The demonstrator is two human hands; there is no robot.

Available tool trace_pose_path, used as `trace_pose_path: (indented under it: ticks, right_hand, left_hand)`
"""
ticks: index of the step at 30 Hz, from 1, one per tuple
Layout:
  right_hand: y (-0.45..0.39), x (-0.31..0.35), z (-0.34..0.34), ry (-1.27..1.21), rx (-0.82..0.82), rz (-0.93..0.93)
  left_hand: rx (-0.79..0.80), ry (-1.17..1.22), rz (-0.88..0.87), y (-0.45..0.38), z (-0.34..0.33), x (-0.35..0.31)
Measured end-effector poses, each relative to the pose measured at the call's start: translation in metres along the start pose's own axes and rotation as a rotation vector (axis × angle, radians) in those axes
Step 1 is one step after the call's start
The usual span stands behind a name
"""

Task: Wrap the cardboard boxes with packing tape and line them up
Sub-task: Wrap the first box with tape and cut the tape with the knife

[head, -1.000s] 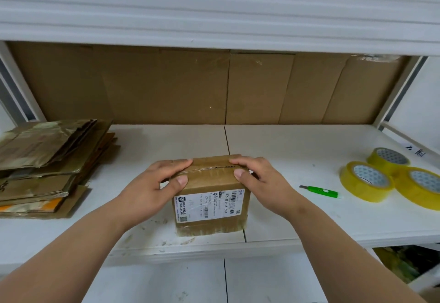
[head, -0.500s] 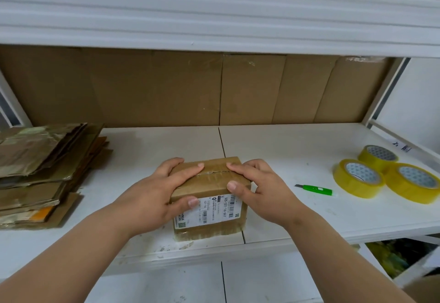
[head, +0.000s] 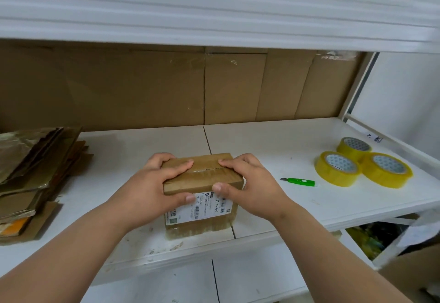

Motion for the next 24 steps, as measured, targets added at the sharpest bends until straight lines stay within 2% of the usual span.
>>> trace_pose_path:
  ticks: [6, 11, 20, 22, 24]
  right_hand:
    - [-0.004, -0.021, 0.046, 0.113, -0.113, -0.032]
    - [-0.001, -0.064, 0.065, 0.143, -0.092, -0.102]
    - [-0.023, -0.084, 0.067, 0.216, 0.041, -0.063]
    - [-0.025, -0.090, 0.068, 0.163, 0.059, -0.018]
    - [-0.028, -0.103, 0.083, -0.023, -0.038, -0.022]
  left_hand:
    - [-0.027, 0.045, -0.028, -0.043, -0.024, -0.028]
    - [0.045, 0.043, -0.068, -0.072, -0.060, -0.047]
    - [0.113, -0.041, 0.014, -0.089, -0.061, -0.046]
    - [0.114, -0.040, 0.036, -0.087, -0.058, -0.046]
    - [0.130, -0.075, 0.038, -0.082, -0.057, -0.048]
Point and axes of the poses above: each hand's wrist, its own y-axis away from the middle knuckle, its own z-axis out of the back of the hand, x = y × z, the point moved 7 cm from there along -y, towards the middle knuckle, and after that the axes turned 9 degrees about -z, right-handed, at the moved point
